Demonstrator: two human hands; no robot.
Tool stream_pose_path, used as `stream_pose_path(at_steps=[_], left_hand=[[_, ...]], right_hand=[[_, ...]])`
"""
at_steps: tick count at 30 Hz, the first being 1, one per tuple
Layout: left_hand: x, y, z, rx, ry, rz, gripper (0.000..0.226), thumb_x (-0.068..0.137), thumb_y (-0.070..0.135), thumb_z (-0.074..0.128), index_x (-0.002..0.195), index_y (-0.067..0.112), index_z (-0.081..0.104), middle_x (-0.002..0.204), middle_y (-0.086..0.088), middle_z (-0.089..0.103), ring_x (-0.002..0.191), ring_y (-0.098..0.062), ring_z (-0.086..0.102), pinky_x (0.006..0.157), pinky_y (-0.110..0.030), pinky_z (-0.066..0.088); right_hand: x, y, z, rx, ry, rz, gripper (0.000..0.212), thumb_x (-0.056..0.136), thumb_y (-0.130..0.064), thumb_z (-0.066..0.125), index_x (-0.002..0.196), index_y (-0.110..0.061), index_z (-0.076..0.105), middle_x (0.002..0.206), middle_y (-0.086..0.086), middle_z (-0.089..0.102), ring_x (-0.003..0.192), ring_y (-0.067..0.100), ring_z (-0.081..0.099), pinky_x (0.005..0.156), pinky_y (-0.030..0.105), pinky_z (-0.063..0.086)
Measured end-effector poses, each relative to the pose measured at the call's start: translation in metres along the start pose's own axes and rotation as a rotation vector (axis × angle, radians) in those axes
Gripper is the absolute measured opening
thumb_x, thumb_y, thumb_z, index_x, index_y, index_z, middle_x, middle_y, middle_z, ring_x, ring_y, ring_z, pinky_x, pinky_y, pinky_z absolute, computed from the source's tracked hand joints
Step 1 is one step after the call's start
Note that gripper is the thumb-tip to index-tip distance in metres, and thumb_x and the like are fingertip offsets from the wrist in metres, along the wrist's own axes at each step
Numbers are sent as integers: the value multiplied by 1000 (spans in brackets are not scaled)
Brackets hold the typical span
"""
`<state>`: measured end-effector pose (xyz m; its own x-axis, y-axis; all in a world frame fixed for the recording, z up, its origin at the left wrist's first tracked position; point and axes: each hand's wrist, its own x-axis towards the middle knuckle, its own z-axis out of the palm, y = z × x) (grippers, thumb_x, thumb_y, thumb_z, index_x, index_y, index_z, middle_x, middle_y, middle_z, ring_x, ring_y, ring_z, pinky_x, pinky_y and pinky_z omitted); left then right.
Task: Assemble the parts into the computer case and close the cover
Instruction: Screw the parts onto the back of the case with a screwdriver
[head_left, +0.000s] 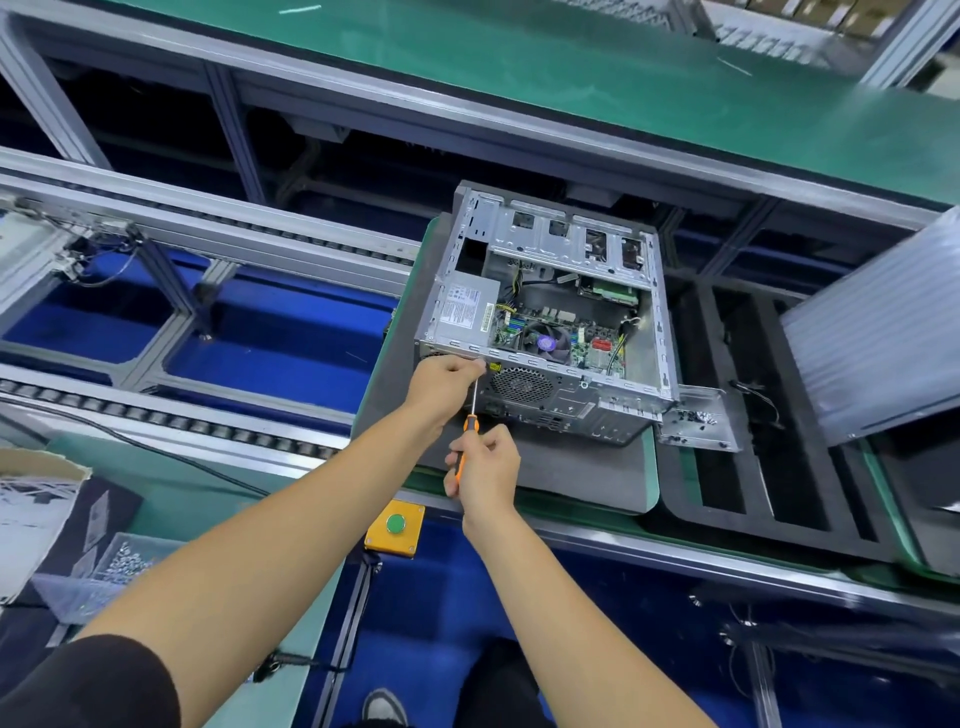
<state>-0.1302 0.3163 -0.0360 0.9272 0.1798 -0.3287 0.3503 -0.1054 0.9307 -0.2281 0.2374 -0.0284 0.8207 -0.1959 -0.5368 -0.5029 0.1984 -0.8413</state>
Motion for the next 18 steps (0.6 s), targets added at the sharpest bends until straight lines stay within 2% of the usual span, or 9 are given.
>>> stream_pose_path(at_steps=[3,7,11,14,16,18], left_hand=[[1,-1,-1,18,6,3,23,97,29,66,93,11,80,90,13,70,85,3,56,72,-22,41],[2,2,-3,37,-50,20,23,98,29,64,91,14,80,89,21,68,85,8,54,73,-22,41],[2,3,-7,60,-81,29,23,99,34,62,92,20,80,100,10,70,91,-5,56,81,-26,42],[-1,4,-10,81,-95,39,29,100,41,59,94,22,80,90,10,68,90,-9,59,82,-31,43],[-3,4,-10,82,-89,50,32,100,44,57,93,23,80,78,5,67,79,-10,52,73,-30,45],[-5,4,-11,100,-98,50,36,101,49,54,93,24,79,68,0,56,69,-13,47,61,-28,40]], right_hand=[[-1,1,4,32,0,16,16,95,3,51,86,-9,45,73,17,55,42,18,42,37,22,32],[0,1,6,43,5,19,14,97,0,50,86,-9,47,69,14,58,39,18,42,37,23,32],[2,0,8,33,22,34,14,99,-4,49,86,-8,49,67,11,59,37,18,42,36,22,32],[3,1,7,31,33,42,14,98,-4,50,84,-8,50,68,12,60,36,18,42,37,23,33],[4,3,7,40,41,49,15,99,-6,51,84,-7,51,69,12,62,36,18,42,37,23,32],[4,4,8,72,36,59,15,98,-6,52,83,-7,51,67,11,66,36,19,44,37,21,30]])
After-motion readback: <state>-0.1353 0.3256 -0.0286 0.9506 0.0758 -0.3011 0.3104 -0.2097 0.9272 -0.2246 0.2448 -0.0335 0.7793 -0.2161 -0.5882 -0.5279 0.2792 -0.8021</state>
